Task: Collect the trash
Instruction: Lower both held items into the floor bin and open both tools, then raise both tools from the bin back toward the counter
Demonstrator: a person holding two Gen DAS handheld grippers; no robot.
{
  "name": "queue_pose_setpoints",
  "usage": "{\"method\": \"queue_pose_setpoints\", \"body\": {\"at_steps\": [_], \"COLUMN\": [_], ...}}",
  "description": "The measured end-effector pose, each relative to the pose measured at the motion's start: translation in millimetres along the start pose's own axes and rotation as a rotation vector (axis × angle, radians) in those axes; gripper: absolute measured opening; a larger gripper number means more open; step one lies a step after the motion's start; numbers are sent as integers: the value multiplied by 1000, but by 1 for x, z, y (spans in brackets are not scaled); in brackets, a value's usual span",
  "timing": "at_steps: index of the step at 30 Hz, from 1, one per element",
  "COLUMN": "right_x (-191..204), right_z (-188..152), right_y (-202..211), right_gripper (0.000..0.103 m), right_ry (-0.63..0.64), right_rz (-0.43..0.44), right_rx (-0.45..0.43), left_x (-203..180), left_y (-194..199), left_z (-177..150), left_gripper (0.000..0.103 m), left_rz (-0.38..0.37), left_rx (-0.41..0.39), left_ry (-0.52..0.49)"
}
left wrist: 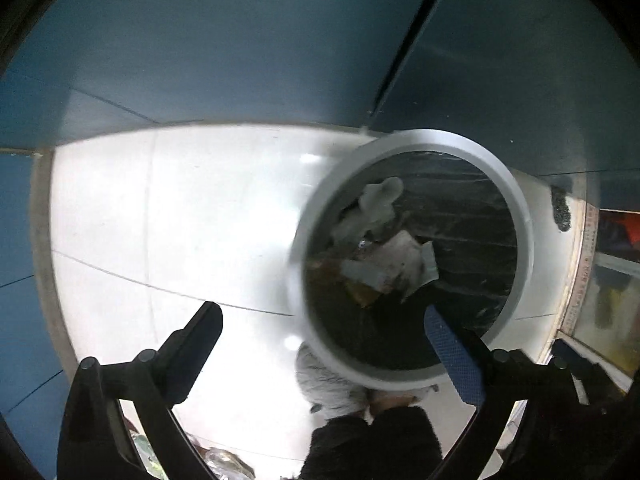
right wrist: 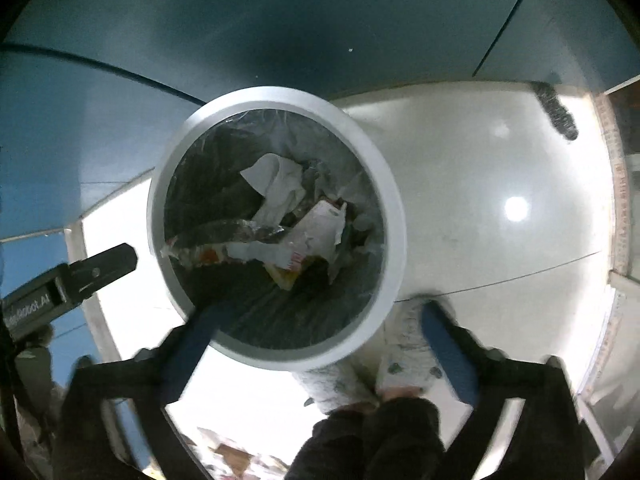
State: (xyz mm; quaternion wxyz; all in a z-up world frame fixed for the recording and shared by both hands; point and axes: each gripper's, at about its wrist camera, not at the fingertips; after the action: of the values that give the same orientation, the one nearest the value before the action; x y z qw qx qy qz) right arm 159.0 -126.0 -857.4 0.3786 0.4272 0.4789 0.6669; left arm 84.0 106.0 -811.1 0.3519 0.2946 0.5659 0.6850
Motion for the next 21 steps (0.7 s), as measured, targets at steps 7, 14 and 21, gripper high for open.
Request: {"method": "queue_pose_setpoints", "body": {"at_steps": [7, 14, 21], "right_x": [14, 32, 48], "right_z": [-5, -9, -9], "right_y": [56, 174, 308], "right_gripper": [103, 103, 103], "right_ry": [74, 113, 142], "right_rz": [-72, -110, -102], "right_rx": [-33, -69, -126], "left_x": [6, 3, -5], "left_y": [84, 214, 318], "left_z": [-11, -18, -28], "left_gripper": [103, 103, 103], "left_rz": [68, 64, 35], "left_rx": [-64, -133, -197], "left_ry": [-14, -51, -86]}}
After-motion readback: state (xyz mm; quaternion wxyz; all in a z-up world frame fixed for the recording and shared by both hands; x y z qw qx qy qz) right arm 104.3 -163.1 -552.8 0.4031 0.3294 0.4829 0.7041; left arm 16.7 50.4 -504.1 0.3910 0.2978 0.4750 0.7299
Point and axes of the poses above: each gripper's, at about its wrist camera, not at the fingertips, and y roughly against the way its jaws point, x to its left, z to its top, and after that the axes turned 15 degrees about -x, right-handed
